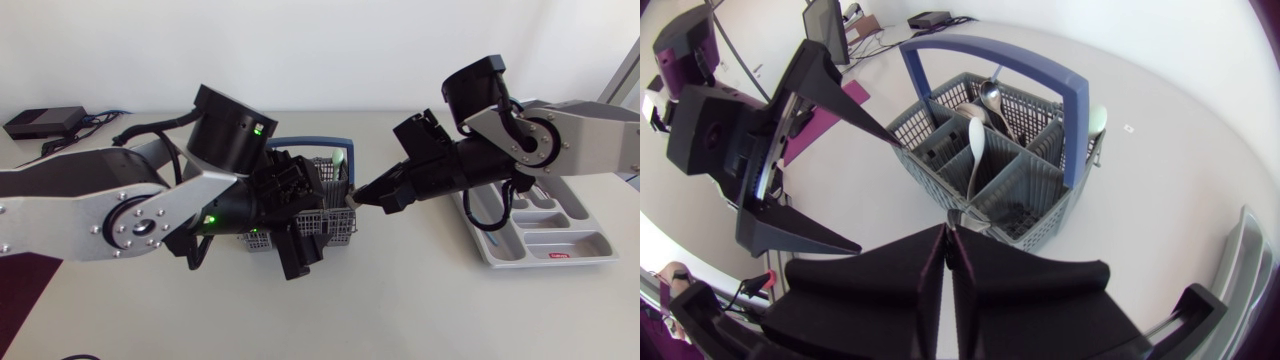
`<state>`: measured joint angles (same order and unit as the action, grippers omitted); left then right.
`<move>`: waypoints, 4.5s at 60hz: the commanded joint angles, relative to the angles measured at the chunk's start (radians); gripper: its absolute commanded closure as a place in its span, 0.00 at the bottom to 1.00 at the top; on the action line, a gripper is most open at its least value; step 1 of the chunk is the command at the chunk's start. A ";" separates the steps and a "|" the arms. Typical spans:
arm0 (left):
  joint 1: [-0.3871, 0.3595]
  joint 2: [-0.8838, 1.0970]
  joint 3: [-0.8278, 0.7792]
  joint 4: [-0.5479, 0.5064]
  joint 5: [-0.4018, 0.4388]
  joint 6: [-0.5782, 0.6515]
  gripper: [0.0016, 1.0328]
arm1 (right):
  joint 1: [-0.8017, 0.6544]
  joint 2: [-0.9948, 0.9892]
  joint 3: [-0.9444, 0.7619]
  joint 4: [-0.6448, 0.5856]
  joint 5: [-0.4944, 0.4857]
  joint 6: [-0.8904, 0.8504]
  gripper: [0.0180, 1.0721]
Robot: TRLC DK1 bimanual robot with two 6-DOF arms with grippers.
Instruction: Sort the cutlery from the basket into the organizer compartments.
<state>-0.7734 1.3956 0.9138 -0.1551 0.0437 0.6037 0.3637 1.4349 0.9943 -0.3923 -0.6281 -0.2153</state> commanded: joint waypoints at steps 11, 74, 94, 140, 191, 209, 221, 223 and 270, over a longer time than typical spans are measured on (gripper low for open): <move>0.011 -0.017 -0.032 0.009 0.001 0.019 0.05 | -0.042 0.027 0.095 -0.079 -0.128 0.060 0.94; -0.004 -0.079 0.152 -0.133 0.173 -0.050 0.07 | 0.041 -0.344 0.199 -0.499 -0.005 -0.001 0.94; 0.026 -0.086 0.197 -0.270 0.432 -0.056 0.22 | 0.138 -0.398 0.119 -0.531 -0.016 -0.036 0.94; 0.046 -0.083 0.206 -0.440 0.700 0.041 0.76 | 0.256 -0.446 0.162 -0.573 -0.105 0.008 0.94; 0.085 -0.078 0.269 -0.466 0.756 -0.030 0.97 | 0.210 -0.484 0.152 -0.510 -0.111 0.034 0.52; 0.164 -0.064 0.304 -0.389 0.805 -0.142 0.97 | 0.178 -0.571 0.076 -0.422 -0.032 0.044 0.31; 0.135 -0.055 0.281 -0.383 0.805 -0.131 0.97 | 0.162 -0.576 0.083 -0.410 -0.032 0.050 0.31; 0.126 -0.055 0.278 -0.383 0.805 -0.130 0.97 | 0.164 -0.573 0.084 -0.410 -0.032 0.051 0.31; 0.089 -0.058 0.250 -0.437 0.803 -0.085 0.97 | 0.126 -0.527 0.109 -0.399 -0.028 0.030 0.28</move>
<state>-0.6819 1.3361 1.1732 -0.5861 0.8436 0.5163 0.4995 0.9047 1.1011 -0.7959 -0.6472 -0.1802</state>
